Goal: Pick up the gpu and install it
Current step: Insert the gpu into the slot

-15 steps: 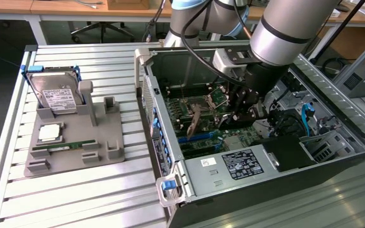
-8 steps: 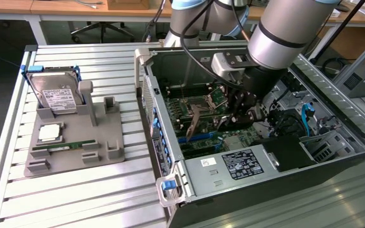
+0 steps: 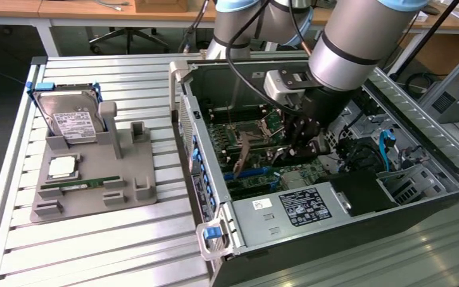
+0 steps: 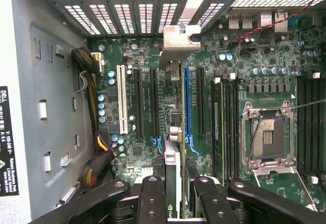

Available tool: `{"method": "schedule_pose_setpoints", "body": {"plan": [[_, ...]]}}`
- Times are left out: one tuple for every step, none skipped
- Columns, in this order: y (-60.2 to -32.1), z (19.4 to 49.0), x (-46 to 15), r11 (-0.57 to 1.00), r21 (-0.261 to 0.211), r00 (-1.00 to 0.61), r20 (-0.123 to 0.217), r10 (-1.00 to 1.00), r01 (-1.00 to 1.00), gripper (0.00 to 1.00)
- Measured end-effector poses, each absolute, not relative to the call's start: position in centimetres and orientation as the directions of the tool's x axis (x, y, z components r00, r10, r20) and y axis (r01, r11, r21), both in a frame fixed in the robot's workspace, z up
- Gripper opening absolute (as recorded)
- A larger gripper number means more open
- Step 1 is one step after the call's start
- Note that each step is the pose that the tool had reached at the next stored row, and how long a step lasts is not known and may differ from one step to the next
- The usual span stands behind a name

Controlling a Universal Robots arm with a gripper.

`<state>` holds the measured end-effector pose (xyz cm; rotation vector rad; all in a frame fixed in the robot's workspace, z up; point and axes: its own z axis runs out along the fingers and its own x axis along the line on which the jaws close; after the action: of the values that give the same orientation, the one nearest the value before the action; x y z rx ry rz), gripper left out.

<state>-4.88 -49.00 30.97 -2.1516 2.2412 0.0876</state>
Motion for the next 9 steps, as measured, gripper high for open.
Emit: {"method": "schedule_pose_setpoints", "body": {"plan": [[-48.84, 30.90, -4.88, 0.040, 0.017, -0.041, -0.063, -0.997, -0.999, 0.27], [-48.62, 30.85, -4.88, 0.040, 0.017, -0.041, -0.063, -0.997, -0.999, 0.27], [-48.39, 30.82, -4.88, 0.040, 0.017, -0.041, -0.063, -0.997, -0.999, 0.27], [-48.24, 30.77, -4.91, 0.041, 0.017, -0.042, -0.063, -0.997, -0.999, 0.27], [-48.20, 30.69, -4.97, 0.041, 0.017, -0.042, -0.063, -0.997, -0.999, 0.27], [-48.18, 30.66, -5.00, 0.042, 0.017, -0.043, -0.062, -0.997, -0.999, 0.27], [-48.15, 30.65, -5.01, 0.043, 0.017, -0.044, -0.058, -0.997, -0.999, 0.27], [-48.13, 30.61, -5.02, 0.044, 0.017, -0.045, -0.053, -0.998, -0.999, 0.27], [-48.10, 30.60, -5.03, 0.044, 0.017, -0.045, -0.046, -0.998, -0.999, 0.27]]}}
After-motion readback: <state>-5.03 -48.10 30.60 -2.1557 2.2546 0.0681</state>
